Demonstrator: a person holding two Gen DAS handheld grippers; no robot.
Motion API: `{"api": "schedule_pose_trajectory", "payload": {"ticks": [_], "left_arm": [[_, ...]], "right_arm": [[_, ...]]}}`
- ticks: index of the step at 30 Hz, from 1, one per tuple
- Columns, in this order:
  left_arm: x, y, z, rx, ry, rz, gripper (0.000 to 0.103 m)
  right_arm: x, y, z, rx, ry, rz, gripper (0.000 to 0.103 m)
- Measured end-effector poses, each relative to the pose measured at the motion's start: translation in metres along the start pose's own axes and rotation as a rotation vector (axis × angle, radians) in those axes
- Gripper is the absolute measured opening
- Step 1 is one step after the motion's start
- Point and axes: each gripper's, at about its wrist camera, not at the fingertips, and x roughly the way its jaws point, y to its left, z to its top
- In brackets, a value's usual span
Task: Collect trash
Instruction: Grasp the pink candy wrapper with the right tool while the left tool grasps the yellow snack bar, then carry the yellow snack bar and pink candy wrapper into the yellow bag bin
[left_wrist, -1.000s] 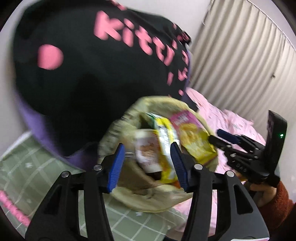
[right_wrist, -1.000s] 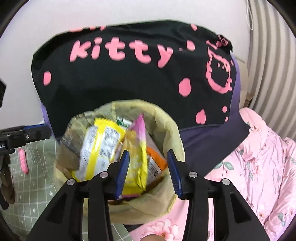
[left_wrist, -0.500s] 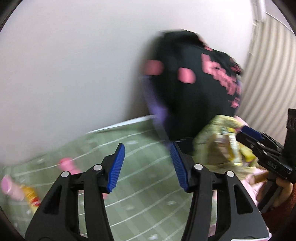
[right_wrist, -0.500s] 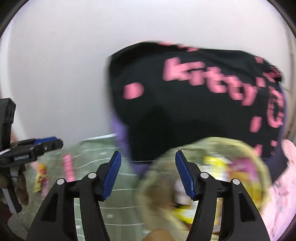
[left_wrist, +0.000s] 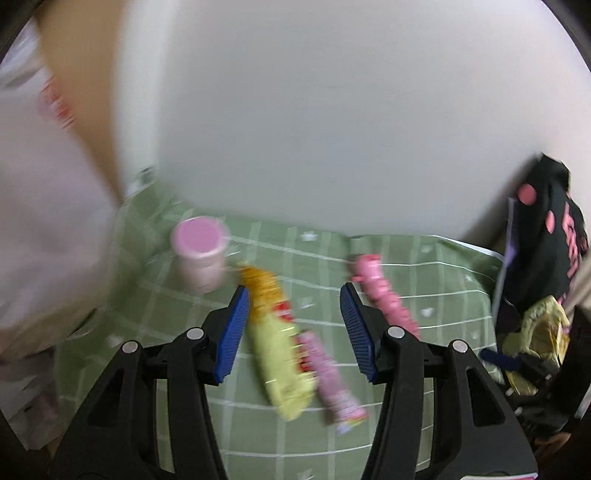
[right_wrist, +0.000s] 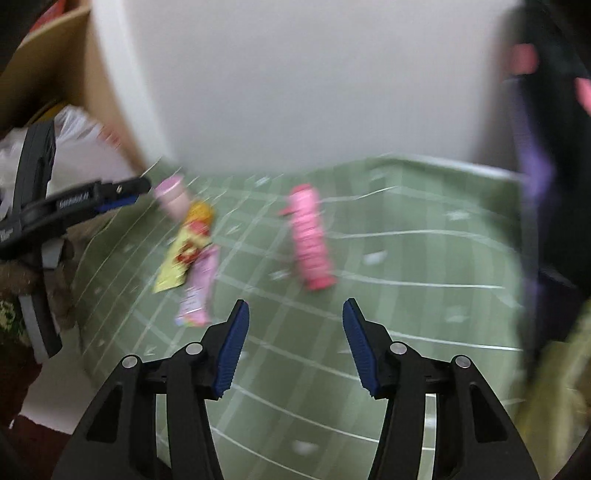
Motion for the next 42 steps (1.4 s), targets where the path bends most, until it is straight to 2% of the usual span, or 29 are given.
{"api": "schedule_pose_trajectory", "payload": {"ticks": [3,6,8,10,11,12,14,17,22,29,32,36,38,42], "left_arm": [[-0.007,0.022,-0.008,-0.051,0.020,0.007,0.049],[-0.013,0.047,-0.020,-0.095,0.075,-0.034,0.051],[-0.017,0.060,-0.027,-0.112,0.089,-0.025,0.055],[-0.017,0.069,-0.031,-0.133,0.102,-0.003,0.056],[-0.018,0.072,-0.033,-0.143,0.108,0.005,0.056],[-0.017,0.076,-0.034,-0.150,0.115,0.006,0.056],[-0.015,0.077,-0.036,-0.145,0.122,0.004,0.057],[-0.004,0.070,-0.036,-0.121,0.147,-0.022,0.058],[0.024,0.046,-0.039,-0.088,0.196,-0.078,0.059],[0.056,0.036,-0.040,-0.110,0.223,-0.059,0.057],[0.066,0.032,-0.039,-0.110,0.246,-0.078,0.055],[0.080,0.019,-0.039,-0.078,0.280,-0.056,0.047],[0.086,0.012,-0.042,-0.049,0.290,-0.010,0.035],[0.086,0.009,-0.045,-0.028,0.293,0.018,0.031]], "right_arm": [[0.030,0.031,-0.001,-0.068,0.055,0.080,0.049],[0.060,0.060,0.001,-0.135,0.097,0.150,0.049],[0.076,0.069,0.005,-0.147,0.114,0.175,0.041],[0.095,0.078,0.005,-0.157,0.143,0.179,0.041],[0.102,0.080,0.005,-0.157,0.162,0.176,0.036],[0.110,0.081,0.003,-0.149,0.189,0.185,0.028],[0.115,0.081,0.002,-0.136,0.192,0.197,0.024],[0.098,0.071,0.003,-0.122,0.154,0.147,0.019],[0.065,0.038,0.005,-0.025,0.093,0.094,0.019],[0.038,0.007,-0.006,0.045,0.066,0.042,0.019],[0.027,-0.001,-0.015,0.063,0.063,0.026,0.019],[0.018,-0.008,-0.024,0.080,0.061,0.009,0.019],[0.014,-0.010,-0.027,0.081,0.059,-0.002,0.019],[0.004,-0.014,-0.028,0.077,0.041,-0.026,0.019]]}}
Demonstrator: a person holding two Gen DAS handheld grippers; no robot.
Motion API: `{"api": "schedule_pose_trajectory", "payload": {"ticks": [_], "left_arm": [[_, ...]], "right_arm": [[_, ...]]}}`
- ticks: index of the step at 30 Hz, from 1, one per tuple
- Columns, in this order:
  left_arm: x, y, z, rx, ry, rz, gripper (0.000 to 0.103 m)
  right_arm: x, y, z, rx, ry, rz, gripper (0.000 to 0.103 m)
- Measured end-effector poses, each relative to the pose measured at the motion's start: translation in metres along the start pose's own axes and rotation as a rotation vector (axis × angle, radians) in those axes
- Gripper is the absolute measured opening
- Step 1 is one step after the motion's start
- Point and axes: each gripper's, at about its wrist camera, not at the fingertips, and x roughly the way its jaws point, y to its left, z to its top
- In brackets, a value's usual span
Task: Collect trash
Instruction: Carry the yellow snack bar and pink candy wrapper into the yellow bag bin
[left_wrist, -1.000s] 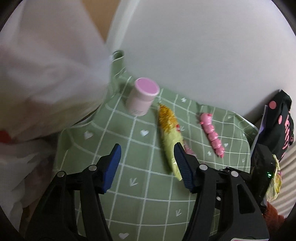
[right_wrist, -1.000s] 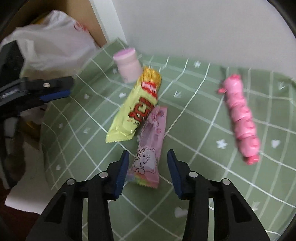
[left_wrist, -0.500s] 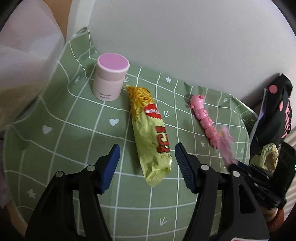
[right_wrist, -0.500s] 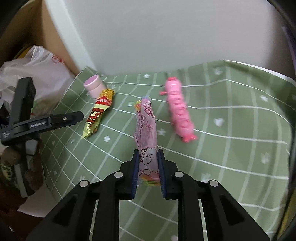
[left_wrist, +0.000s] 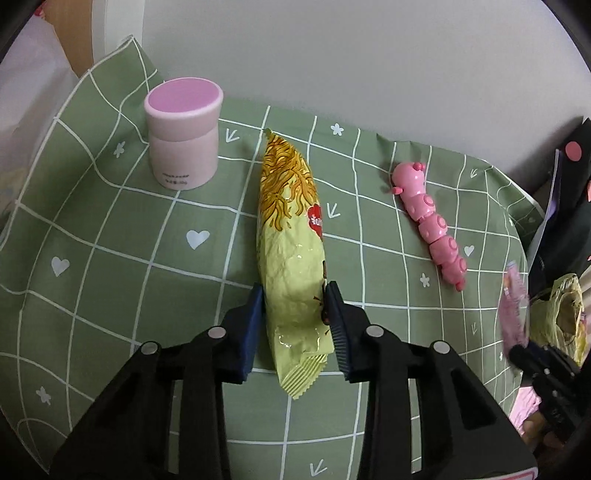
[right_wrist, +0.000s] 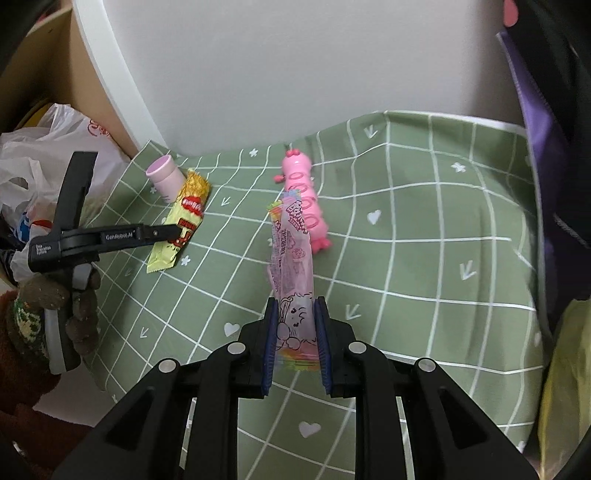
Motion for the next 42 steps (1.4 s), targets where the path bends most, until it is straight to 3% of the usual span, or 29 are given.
{"api": "schedule_pose_trajectory", "payload": {"ticks": [5,9,14,20,24,29,33,38,42], "left_arm": [[-0.023,-0.007,0.005,0.013,-0.054,-0.022,0.028],[-0.056,-0.033,0.018,0.068,-0.147,-0.087,0.028],[-0.094,-0.100,0.037,0.211,-0.247,-0.216,0.028],[-0.121,-0.190,0.043,0.424,-0.312,-0.373,0.029],[-0.126,-0.254,0.030,0.565,-0.283,-0.488,0.029],[-0.126,-0.322,0.005,0.715,-0.263,-0.565,0.030],[-0.115,-0.365,-0.011,0.787,-0.180,-0.650,0.030],[-0.092,-0.414,-0.036,0.866,-0.089,-0.682,0.030],[-0.062,-0.450,-0.059,0.943,0.028,-0.671,0.030]], "right_arm": [[-0.016,-0.010,0.004,0.018,-0.042,-0.030,0.019],[-0.037,-0.013,0.010,0.022,-0.093,-0.058,0.019],[-0.086,-0.024,0.013,0.032,-0.200,-0.141,0.019],[-0.162,-0.054,0.008,0.095,-0.339,-0.283,0.019],[-0.204,-0.080,-0.004,0.163,-0.400,-0.377,0.019],[-0.245,-0.118,-0.029,0.270,-0.449,-0.476,0.019],[-0.271,-0.140,-0.050,0.342,-0.474,-0.543,0.019],[-0.296,-0.171,-0.078,0.432,-0.473,-0.607,0.019],[-0.290,-0.196,-0.096,0.482,-0.396,-0.624,0.019]]}}
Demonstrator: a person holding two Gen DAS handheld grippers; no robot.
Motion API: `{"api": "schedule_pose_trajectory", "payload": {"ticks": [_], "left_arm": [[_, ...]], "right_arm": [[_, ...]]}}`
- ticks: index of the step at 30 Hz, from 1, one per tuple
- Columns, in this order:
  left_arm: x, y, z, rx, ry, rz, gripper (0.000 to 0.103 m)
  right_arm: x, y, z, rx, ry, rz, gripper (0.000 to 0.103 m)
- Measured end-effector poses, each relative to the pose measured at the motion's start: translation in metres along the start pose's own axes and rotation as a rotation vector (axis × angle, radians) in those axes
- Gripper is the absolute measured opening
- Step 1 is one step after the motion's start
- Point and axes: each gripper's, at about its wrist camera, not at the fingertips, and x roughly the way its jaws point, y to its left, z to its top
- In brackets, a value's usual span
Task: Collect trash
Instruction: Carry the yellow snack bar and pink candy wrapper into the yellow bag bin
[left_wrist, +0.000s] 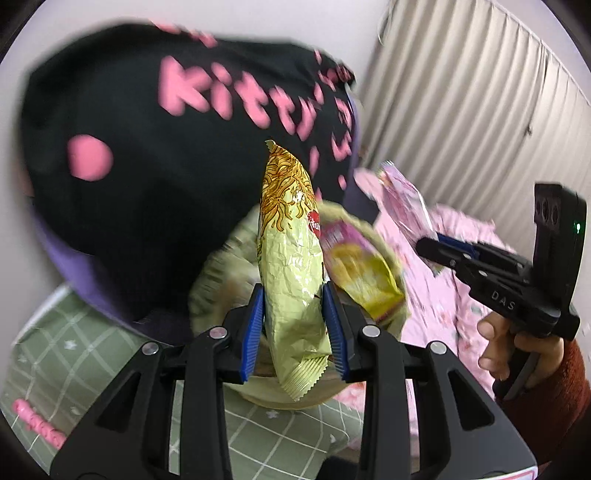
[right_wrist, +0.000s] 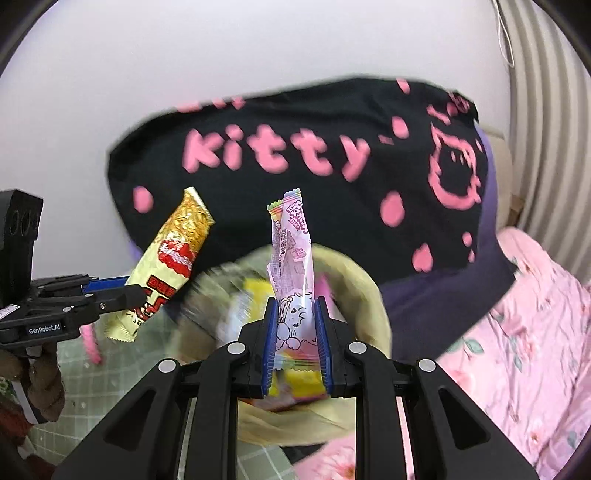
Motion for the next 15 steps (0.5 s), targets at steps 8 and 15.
{"api": "schedule_pose_trajectory", "payload": {"ticks": [8,15], "left_arm": [[0.084,-0.018,-0.002,0.115,0.180,0.030,0.030],[0.106,-0.010,0.001,0.085,0.207,0.047,0.030]], "right_arm": [[0.061,-0.017,-0.019,0.000,0.165,0.028,0.019],[0.093,-0.018,-0.015,-0.042,0.198,0.064,0.019]]}}
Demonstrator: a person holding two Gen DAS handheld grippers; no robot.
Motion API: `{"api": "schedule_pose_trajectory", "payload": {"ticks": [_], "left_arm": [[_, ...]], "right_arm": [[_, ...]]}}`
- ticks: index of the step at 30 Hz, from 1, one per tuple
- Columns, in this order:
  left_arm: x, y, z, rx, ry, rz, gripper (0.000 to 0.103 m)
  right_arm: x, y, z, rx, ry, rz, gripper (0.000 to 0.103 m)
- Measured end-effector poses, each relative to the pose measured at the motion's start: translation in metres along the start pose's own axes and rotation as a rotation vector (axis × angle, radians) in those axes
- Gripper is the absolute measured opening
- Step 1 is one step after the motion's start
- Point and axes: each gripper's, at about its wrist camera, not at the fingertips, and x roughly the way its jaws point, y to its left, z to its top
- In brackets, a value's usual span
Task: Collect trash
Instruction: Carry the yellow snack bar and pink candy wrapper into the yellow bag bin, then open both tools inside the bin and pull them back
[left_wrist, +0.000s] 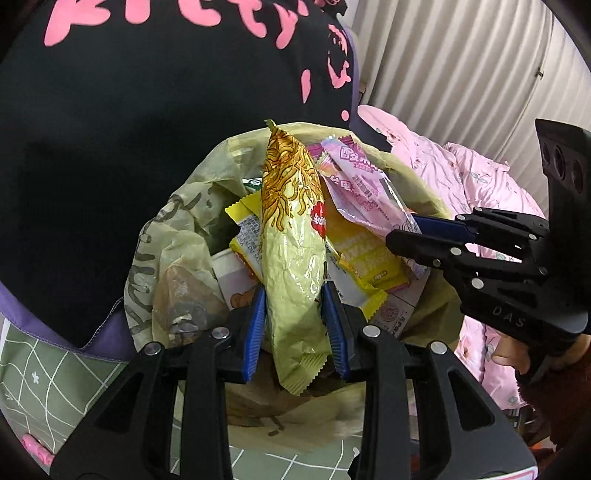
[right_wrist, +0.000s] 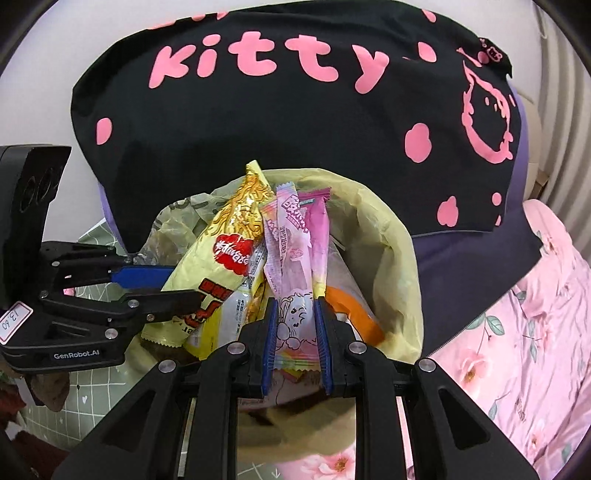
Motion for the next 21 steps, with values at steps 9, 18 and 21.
{"api": "schedule_pose_trajectory", "payload": {"ticks": [9,18,21], "left_arm": [[-0.008,0.009,-0.009,-0.034,0.010,-0.098,0.030],[-0.019,0.010,-0.012,-0.025,0.000,-0.114,0.030],[-0.024,0.013,-0.011,-0.035,-0.008,-0.129,0.030]], "right_arm": [[0.011,-0.006,0.003,0.012,0.028,0.015,0.019],[-0.008,0.001,-0.007,0.040,0.011,0.018,0.019],[-0.015,0.004,-0.009,0.057,-0.005,0.010,0.019]]}}
